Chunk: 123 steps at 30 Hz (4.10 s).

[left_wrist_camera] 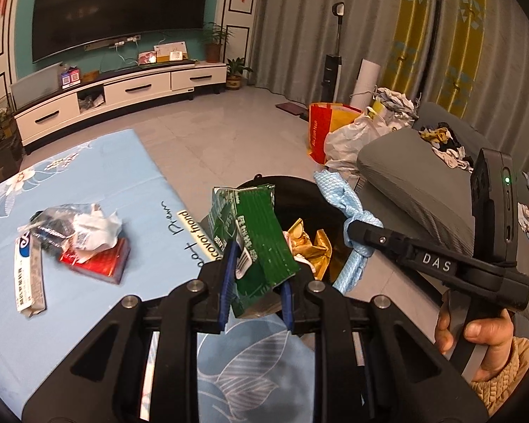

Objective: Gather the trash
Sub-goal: 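Lift the green wrapper and blue cloth and carry them over the black bin, then open both grippers to drop the wrapper and cloth into the bin, then move both grippers back over the remaining trash on the table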

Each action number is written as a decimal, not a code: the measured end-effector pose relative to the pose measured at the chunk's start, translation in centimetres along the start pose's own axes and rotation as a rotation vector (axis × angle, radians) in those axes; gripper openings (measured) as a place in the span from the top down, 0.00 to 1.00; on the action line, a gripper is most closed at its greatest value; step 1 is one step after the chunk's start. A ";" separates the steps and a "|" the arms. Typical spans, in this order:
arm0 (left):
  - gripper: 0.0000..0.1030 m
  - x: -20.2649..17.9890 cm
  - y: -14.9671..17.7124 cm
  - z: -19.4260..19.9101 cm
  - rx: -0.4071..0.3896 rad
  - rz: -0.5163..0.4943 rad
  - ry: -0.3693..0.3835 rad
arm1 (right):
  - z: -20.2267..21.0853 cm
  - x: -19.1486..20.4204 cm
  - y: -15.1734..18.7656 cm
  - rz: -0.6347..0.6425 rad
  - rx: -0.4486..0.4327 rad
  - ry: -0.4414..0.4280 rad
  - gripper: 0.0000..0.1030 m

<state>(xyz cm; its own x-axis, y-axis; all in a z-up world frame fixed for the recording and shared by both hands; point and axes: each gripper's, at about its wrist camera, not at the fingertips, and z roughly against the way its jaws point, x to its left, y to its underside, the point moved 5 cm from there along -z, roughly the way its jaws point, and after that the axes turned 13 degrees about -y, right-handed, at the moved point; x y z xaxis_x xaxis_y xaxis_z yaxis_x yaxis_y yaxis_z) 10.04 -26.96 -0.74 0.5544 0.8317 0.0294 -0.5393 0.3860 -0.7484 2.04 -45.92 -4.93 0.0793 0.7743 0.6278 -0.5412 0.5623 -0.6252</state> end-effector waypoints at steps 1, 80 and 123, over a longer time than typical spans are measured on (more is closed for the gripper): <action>0.78 -0.2 -0.1 -0.4 0.002 -0.004 -0.002 | -0.1 -0.2 -0.1 -0.004 -0.002 0.001 0.69; 0.76 -5.2 -0.6 -12.2 0.182 -0.102 0.003 | -6.2 -5.2 -0.8 -0.006 0.081 0.154 0.67; 0.03 -1.2 4.3 -3.0 0.186 0.023 -0.033 | -0.8 -0.7 1.9 -0.060 0.052 0.094 0.12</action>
<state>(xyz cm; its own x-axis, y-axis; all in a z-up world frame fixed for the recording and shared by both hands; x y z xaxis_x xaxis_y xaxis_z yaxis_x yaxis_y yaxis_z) 8.96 -27.44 -5.96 0.5209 0.8528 0.0377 -0.6613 0.4311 -0.6139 1.63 -45.13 -6.92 0.1902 0.7647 0.6156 -0.5753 0.5949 -0.5613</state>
